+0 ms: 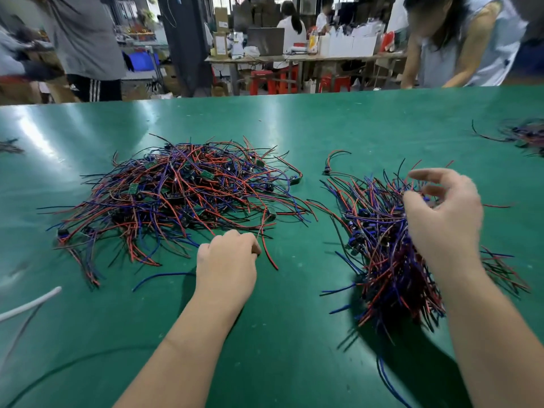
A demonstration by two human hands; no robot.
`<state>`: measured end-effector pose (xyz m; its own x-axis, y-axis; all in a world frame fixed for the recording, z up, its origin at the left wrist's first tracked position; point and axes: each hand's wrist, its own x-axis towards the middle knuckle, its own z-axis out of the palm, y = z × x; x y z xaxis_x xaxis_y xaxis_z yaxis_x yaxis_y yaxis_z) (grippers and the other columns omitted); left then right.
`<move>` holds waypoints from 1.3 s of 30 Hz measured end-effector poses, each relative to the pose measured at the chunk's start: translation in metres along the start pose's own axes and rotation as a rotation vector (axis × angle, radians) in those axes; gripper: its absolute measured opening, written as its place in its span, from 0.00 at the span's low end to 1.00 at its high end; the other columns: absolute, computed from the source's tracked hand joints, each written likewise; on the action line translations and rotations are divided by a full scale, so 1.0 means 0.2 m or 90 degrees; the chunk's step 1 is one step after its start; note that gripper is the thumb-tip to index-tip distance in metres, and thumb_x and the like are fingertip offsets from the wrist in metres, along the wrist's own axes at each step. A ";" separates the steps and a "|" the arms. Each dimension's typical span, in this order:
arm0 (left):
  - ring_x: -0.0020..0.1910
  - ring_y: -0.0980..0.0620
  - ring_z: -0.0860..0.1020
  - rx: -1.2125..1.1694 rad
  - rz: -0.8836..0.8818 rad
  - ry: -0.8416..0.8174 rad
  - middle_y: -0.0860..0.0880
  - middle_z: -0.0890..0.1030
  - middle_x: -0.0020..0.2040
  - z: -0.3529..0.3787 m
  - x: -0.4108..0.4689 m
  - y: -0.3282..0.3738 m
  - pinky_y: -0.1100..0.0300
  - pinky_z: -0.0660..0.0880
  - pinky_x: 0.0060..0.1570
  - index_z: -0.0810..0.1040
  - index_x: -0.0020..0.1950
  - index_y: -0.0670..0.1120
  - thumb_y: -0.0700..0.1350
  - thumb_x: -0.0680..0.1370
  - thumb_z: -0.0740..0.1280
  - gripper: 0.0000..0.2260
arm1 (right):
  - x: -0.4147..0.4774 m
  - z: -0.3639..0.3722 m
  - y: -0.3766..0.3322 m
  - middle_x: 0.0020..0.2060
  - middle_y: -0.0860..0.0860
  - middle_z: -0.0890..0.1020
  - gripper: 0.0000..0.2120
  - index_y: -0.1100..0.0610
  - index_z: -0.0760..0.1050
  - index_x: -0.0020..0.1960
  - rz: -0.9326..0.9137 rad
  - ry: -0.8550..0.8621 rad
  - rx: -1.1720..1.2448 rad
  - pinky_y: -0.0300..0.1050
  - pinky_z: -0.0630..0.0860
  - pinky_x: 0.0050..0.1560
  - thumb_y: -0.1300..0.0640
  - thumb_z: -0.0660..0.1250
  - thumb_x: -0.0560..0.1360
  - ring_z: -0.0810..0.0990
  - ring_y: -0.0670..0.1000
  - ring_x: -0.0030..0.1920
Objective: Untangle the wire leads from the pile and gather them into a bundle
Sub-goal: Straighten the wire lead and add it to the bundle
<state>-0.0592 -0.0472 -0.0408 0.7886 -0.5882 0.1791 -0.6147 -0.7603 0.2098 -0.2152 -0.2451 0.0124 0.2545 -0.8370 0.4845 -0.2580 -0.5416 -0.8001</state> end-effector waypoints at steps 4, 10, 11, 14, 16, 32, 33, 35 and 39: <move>0.55 0.50 0.75 -0.032 0.020 -0.009 0.54 0.77 0.51 0.02 -0.01 0.02 0.55 0.66 0.53 0.77 0.51 0.56 0.47 0.79 0.62 0.06 | -0.09 0.07 -0.06 0.36 0.49 0.84 0.11 0.53 0.80 0.43 0.013 -0.164 0.129 0.41 0.79 0.41 0.67 0.65 0.72 0.82 0.48 0.37; 0.54 0.46 0.75 -0.067 -0.028 0.021 0.49 0.76 0.52 0.02 0.00 -0.01 0.52 0.71 0.52 0.73 0.57 0.50 0.52 0.78 0.66 0.11 | -0.19 0.14 -0.09 0.33 0.51 0.84 0.11 0.56 0.80 0.43 0.039 -0.371 0.187 0.37 0.77 0.35 0.70 0.64 0.74 0.82 0.47 0.33; 0.54 0.46 0.75 -0.045 -0.036 0.012 0.49 0.76 0.53 0.02 0.00 -0.01 0.52 0.71 0.52 0.75 0.57 0.50 0.54 0.78 0.65 0.12 | -0.19 0.14 -0.09 0.33 0.51 0.84 0.11 0.56 0.80 0.43 0.041 -0.380 0.192 0.38 0.77 0.36 0.69 0.64 0.74 0.82 0.47 0.33; 0.55 0.48 0.76 -0.009 -0.044 0.006 0.51 0.77 0.53 0.01 0.00 -0.01 0.53 0.69 0.54 0.77 0.54 0.52 0.52 0.79 0.61 0.09 | -0.20 0.15 -0.09 0.33 0.52 0.84 0.11 0.57 0.80 0.43 0.059 -0.394 0.218 0.36 0.76 0.34 0.70 0.64 0.74 0.82 0.48 0.32; 0.53 0.48 0.77 -0.071 -0.055 0.008 0.52 0.79 0.51 0.01 -0.01 0.00 0.54 0.70 0.54 0.77 0.51 0.51 0.49 0.79 0.61 0.07 | -0.20 0.15 -0.09 0.32 0.52 0.84 0.11 0.58 0.80 0.43 0.077 -0.401 0.234 0.35 0.75 0.33 0.70 0.63 0.74 0.81 0.48 0.32; 0.36 0.45 0.72 -0.625 0.348 -0.163 0.58 0.76 0.38 -0.10 -0.18 0.26 0.56 0.71 0.40 0.74 0.43 0.57 0.42 0.74 0.66 0.09 | -0.15 0.17 -0.08 0.36 0.56 0.85 0.15 0.59 0.76 0.50 0.450 -0.397 0.610 0.33 0.71 0.24 0.58 0.69 0.64 0.75 0.44 0.24; 0.36 0.45 0.72 -0.617 0.351 -0.170 0.57 0.76 0.38 -0.09 -0.18 0.25 0.56 0.71 0.40 0.74 0.43 0.57 0.41 0.75 0.66 0.09 | -0.15 0.17 -0.08 0.36 0.55 0.85 0.14 0.58 0.76 0.50 0.436 -0.389 0.623 0.33 0.72 0.24 0.59 0.69 0.64 0.75 0.44 0.24; 0.37 0.45 0.73 -0.599 0.353 -0.191 0.55 0.78 0.39 -0.09 -0.17 0.24 0.55 0.72 0.41 0.74 0.43 0.56 0.40 0.75 0.67 0.09 | -0.14 0.17 -0.07 0.35 0.55 0.84 0.10 0.58 0.78 0.50 0.385 -0.373 0.636 0.33 0.72 0.25 0.61 0.69 0.68 0.75 0.44 0.24; 0.36 0.49 0.75 -0.563 0.319 -0.219 0.58 0.79 0.39 -0.09 -0.16 0.21 0.58 0.75 0.41 0.76 0.44 0.55 0.43 0.74 0.70 0.07 | -0.16 0.15 -0.05 0.35 0.53 0.84 0.07 0.58 0.80 0.49 0.184 -0.327 0.484 0.35 0.74 0.31 0.65 0.66 0.75 0.76 0.45 0.28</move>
<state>-0.1114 -0.0557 -0.0201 0.3205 -0.9289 0.1857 -0.5510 -0.0233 0.8342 -0.1921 -0.2106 -0.0052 0.6994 -0.6960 0.1627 0.2527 0.0278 -0.9672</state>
